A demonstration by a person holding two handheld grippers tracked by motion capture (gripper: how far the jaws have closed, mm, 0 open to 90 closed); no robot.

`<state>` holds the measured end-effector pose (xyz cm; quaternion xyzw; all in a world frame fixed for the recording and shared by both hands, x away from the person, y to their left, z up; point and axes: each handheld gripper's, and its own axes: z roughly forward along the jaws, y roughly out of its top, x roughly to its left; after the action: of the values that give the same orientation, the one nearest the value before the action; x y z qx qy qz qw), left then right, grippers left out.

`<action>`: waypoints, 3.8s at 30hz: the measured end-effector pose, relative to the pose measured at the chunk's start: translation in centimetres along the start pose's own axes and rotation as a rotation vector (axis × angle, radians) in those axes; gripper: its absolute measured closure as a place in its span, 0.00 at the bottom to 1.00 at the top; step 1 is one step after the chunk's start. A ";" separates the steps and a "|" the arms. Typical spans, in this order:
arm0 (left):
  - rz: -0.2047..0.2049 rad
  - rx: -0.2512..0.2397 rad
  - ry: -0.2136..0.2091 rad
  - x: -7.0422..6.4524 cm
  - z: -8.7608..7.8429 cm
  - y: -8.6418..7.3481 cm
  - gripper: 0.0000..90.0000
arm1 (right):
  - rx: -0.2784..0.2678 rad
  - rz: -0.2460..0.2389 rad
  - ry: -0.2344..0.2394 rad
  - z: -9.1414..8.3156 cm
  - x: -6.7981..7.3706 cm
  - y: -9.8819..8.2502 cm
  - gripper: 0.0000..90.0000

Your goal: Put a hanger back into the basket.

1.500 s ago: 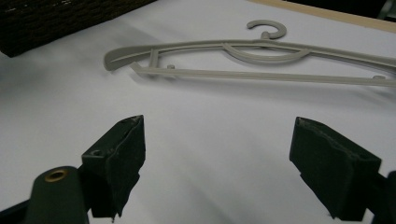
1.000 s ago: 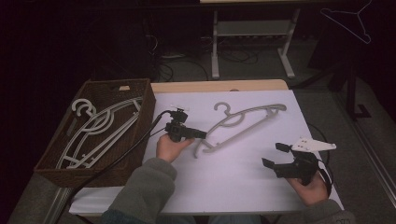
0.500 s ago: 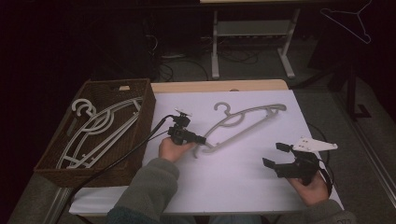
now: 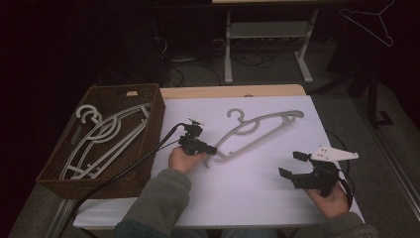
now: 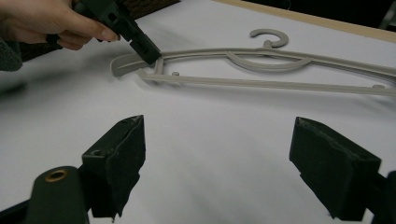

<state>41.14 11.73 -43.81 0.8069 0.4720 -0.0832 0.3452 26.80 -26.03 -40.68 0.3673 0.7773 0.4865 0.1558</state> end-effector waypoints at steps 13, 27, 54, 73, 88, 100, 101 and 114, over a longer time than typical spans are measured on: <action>0.005 -0.005 0.038 -0.1 -0.4 0.1 0.92 | 0.000 -0.001 -0.002 -0.2 -0.1 0.0 0.19; 0.000 -0.026 0.031 -0.1 -1.1 0.2 0.92 | -0.005 -0.001 -0.005 -0.3 -0.1 0.0 0.19; -0.025 -0.112 -0.003 0.1 -3.5 0.5 0.92 | -0.004 -0.002 -0.006 -0.3 -0.1 0.0 0.19; 0.016 -0.031 0.039 0.1 -2.3 -0.4 0.92 | -0.008 0.000 -0.006 -0.4 -0.1 0.0 0.19; -0.031 -0.050 0.002 0.1 0.0 0.5 0.70 | 0.002 -0.004 0.000 -0.2 -0.1 0.0 0.19; 0.011 -0.023 0.033 -0.1 0.7 0.7 0.91 | -0.010 0.000 0.004 -0.4 -0.1 0.0 0.19; 0.006 -0.019 0.026 -0.1 0.7 0.6 0.91 | -0.010 0.000 0.004 -0.4 -0.1 0.0 0.19; 0.033 -0.071 0.030 -1.3 -2.9 1.6 0.92 | -0.014 0.001 -0.001 -0.5 -0.2 -0.1 0.19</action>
<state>41.23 12.11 -40.29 0.8029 0.4666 -0.0487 0.3678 26.59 -26.52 -40.52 0.3668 0.7735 0.4919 0.1586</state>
